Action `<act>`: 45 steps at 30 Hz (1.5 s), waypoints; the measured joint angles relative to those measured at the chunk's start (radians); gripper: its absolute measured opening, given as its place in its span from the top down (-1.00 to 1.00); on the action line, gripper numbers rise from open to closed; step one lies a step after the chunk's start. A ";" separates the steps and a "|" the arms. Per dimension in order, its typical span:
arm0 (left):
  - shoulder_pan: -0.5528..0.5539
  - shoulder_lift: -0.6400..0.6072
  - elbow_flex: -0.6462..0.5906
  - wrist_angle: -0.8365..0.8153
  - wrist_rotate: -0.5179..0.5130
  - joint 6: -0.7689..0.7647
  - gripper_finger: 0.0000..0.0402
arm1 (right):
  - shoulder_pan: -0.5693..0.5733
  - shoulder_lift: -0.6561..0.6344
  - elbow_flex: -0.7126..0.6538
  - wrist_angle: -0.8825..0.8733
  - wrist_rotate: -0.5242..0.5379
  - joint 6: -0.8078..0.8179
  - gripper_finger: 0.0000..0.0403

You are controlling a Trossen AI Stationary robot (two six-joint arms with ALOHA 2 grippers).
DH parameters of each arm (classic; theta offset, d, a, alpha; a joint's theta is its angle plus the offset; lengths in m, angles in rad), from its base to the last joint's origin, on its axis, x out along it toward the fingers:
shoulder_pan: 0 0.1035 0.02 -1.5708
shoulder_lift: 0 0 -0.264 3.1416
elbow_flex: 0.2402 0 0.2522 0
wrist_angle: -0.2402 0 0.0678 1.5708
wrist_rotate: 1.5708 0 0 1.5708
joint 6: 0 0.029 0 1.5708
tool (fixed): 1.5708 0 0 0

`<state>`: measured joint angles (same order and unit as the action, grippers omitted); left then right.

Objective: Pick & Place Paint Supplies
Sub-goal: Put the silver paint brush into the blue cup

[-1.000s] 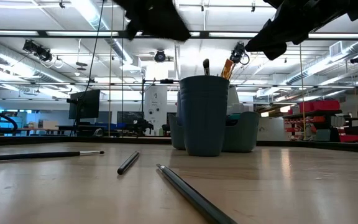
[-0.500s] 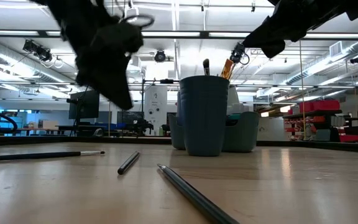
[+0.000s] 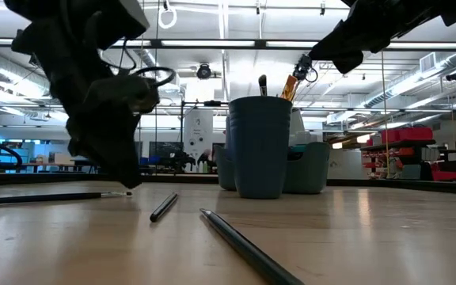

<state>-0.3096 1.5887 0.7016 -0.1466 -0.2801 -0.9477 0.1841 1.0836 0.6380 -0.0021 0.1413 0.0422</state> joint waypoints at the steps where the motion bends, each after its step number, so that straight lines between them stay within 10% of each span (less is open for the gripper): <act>1: 0.000 0.000 -0.008 -0.002 0.002 0.001 0.50 | 0.000 0.000 0.000 0.000 0.000 0.000 0.64; 31: -0.002 0.026 -0.033 0.002 0.016 0.013 0.82 | 0.000 0.000 0.000 0.003 0.000 0.000 0.64; 45: -0.005 0.026 -0.032 -0.051 0.073 0.142 0.67 | 0.000 0.000 0.000 0.002 0.000 -0.001 0.64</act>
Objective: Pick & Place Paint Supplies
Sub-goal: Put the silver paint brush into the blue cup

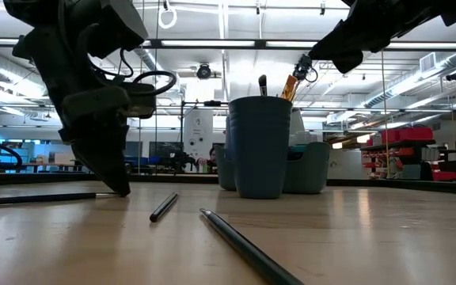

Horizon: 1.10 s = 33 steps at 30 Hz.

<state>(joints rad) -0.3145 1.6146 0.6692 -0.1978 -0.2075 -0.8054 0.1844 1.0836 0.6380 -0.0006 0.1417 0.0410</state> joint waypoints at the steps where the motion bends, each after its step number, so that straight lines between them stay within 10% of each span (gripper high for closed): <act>1: 0.000 0.000 0.000 -0.002 0.001 0.005 0.69 | 0.000 0.000 0.000 0.000 0.000 0.000 0.64; 17: -0.002 -0.094 0.131 0.152 -0.275 0.228 0.98 | 0.000 0.000 0.000 0.004 0.000 0.001 0.64; 22: -0.001 -0.167 0.194 0.471 -0.381 0.519 0.98 | 0.000 0.000 0.000 0.005 0.000 0.001 0.64; 28: 0.003 -0.174 0.194 1.026 -0.233 0.952 0.99 | 0.000 0.000 0.000 0.006 0.000 0.001 0.64; 33: 0.040 -0.121 0.193 1.154 -0.085 1.098 0.99 | 0.000 0.000 0.000 0.006 0.000 -0.004 0.64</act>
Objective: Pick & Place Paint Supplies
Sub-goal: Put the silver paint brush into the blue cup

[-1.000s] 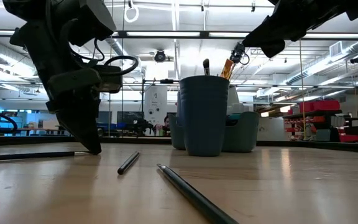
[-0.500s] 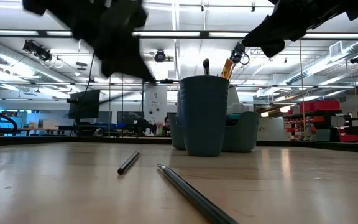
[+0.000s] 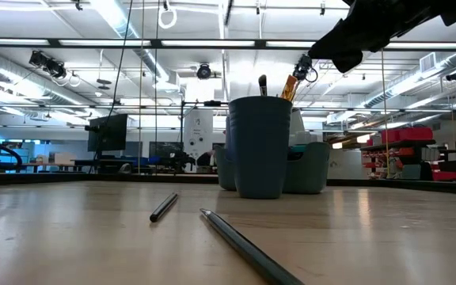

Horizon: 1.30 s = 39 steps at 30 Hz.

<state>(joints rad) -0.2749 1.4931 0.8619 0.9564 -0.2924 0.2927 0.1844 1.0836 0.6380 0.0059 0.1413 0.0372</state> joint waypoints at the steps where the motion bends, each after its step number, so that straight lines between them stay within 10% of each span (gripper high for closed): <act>1: 0.009 0.019 0.000 0.024 0.014 0.016 0.99 | 0.000 0.000 0.000 0.001 0.000 -0.001 0.64; 16: 0.120 0.321 0.000 0.292 -0.025 -0.100 0.99 | 0.000 0.000 0.000 0.000 0.000 -0.003 0.64; 39: 0.093 0.346 -0.063 -0.010 -0.245 -0.365 0.85 | 0.000 0.000 0.000 0.000 0.000 -0.003 0.64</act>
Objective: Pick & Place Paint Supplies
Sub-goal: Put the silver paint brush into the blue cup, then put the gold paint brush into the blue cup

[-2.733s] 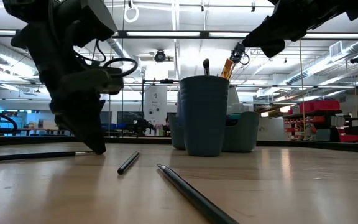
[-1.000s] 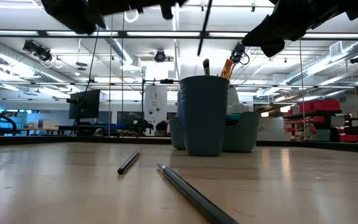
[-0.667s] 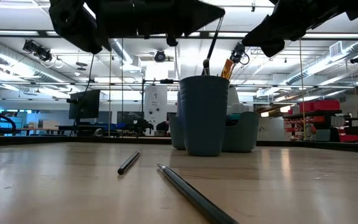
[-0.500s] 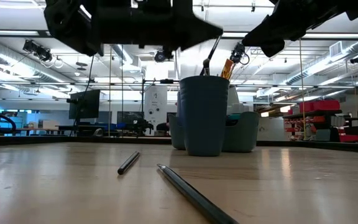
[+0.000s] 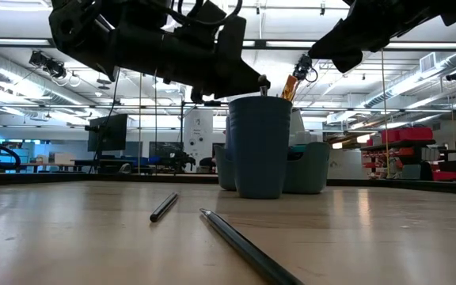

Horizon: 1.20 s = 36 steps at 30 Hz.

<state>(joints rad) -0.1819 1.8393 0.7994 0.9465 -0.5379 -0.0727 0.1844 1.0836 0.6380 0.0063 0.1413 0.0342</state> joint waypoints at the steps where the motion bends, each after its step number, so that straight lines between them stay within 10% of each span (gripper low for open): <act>1: 0.000 0.000 0.000 0.001 -0.002 0.005 0.83 | 0.000 0.000 0.000 0.000 0.000 0.000 0.64; 22: -0.103 -0.211 0.006 -0.135 -0.260 0.110 0.40 | 0.000 0.000 0.000 -0.001 0.000 0.000 0.64; 29: -0.121 -0.374 0.006 -0.678 -0.275 -0.339 0.37 | 0.000 0.000 0.000 -0.001 0.000 0.000 0.64; 36: -0.109 -0.276 0.004 -1.078 -0.065 -0.856 0.38 | 0.000 0.000 0.000 0.002 0.000 0.000 0.64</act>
<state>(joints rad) -0.2905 1.5631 0.8033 -0.1318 -0.6033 -0.9291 0.1844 1.0840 0.6380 0.0082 0.1413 0.0345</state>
